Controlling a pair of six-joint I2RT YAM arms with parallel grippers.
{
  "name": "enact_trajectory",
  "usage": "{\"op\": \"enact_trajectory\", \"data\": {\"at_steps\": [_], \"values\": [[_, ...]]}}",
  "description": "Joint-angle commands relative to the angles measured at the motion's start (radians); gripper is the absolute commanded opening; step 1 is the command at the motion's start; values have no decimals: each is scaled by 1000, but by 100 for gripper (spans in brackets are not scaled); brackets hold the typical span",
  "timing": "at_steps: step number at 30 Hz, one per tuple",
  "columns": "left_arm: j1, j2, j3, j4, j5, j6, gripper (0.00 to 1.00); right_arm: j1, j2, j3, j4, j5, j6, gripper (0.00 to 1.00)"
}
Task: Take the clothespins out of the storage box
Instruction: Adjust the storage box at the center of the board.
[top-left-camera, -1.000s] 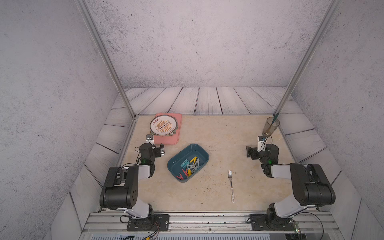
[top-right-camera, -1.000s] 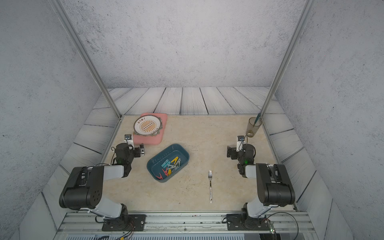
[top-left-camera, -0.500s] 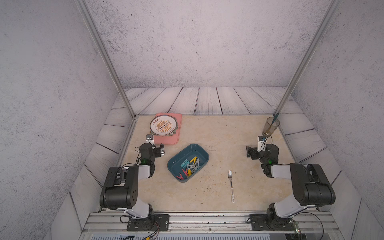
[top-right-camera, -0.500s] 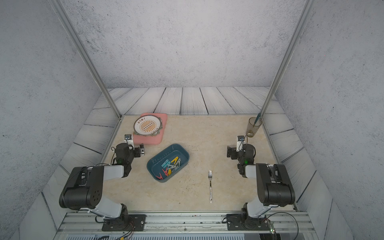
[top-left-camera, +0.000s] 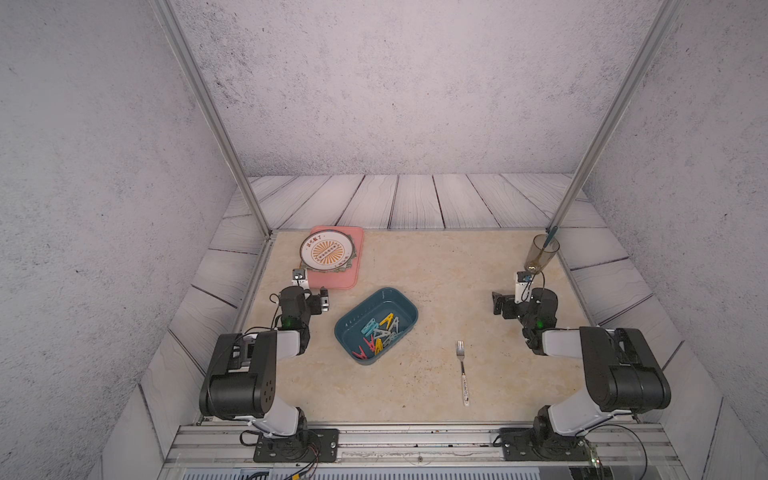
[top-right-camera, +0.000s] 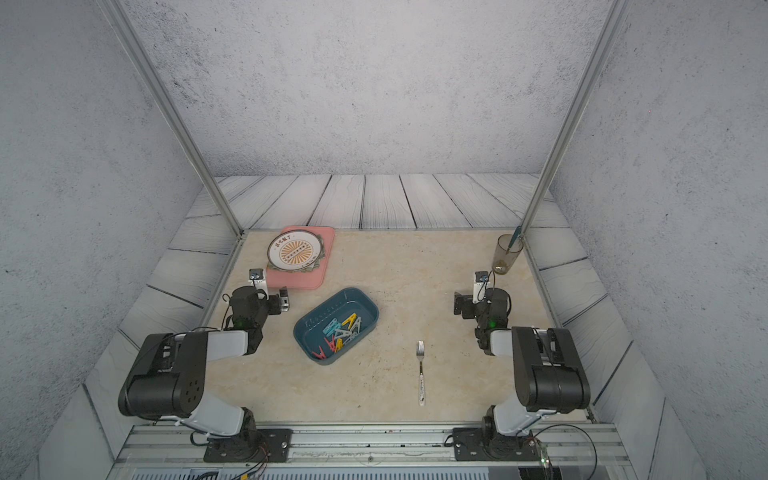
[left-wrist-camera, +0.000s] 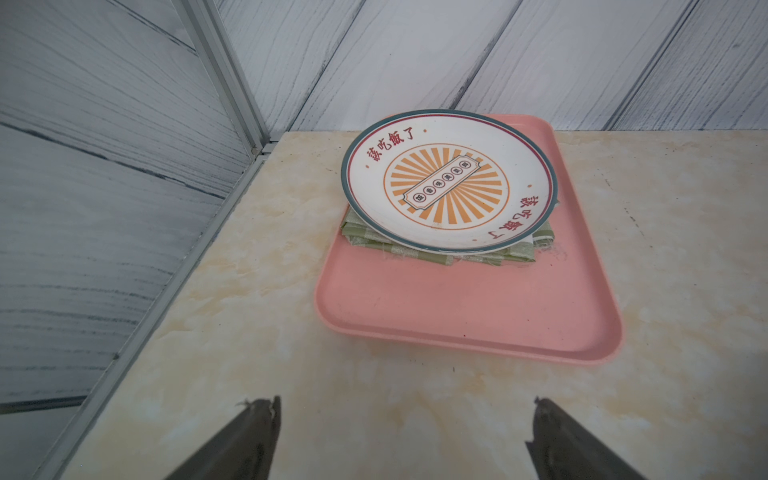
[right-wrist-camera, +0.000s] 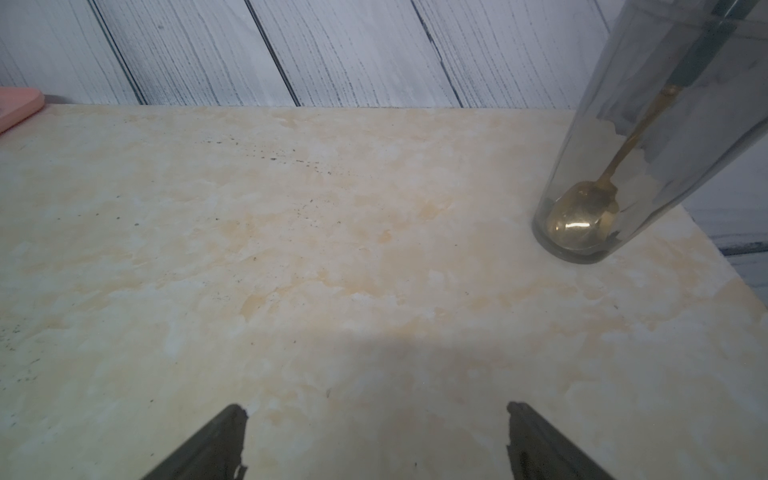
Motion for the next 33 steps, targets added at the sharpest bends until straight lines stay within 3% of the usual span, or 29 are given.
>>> {"op": "enact_trajectory", "data": {"at_steps": [1, 8, 14, 19, 27, 30, 33], "values": [[5, -16, -8, -8, 11, 6, 98, -3, -39, -7, -6, 14, -1, 99], [6, -19, -13, -3, 10, 4, 98, -4, -50, -12, -1, 14, -1, 99], [5, -79, -1, -65, 31, 13, 98, -3, -197, -3, -134, 18, 1, 99], [5, -139, 4, -118, 54, 19, 98, -4, -273, 93, -393, 20, 59, 99], [7, -268, 47, -298, 110, 79, 98, 12, -278, 366, -887, -58, 305, 99], [14, -295, 81, -383, 121, 92, 98, 59, -284, 435, -1023, -53, 337, 99], [30, -297, 131, -491, 167, 84, 98, 149, -320, 464, -1107, 34, 354, 99]]}}
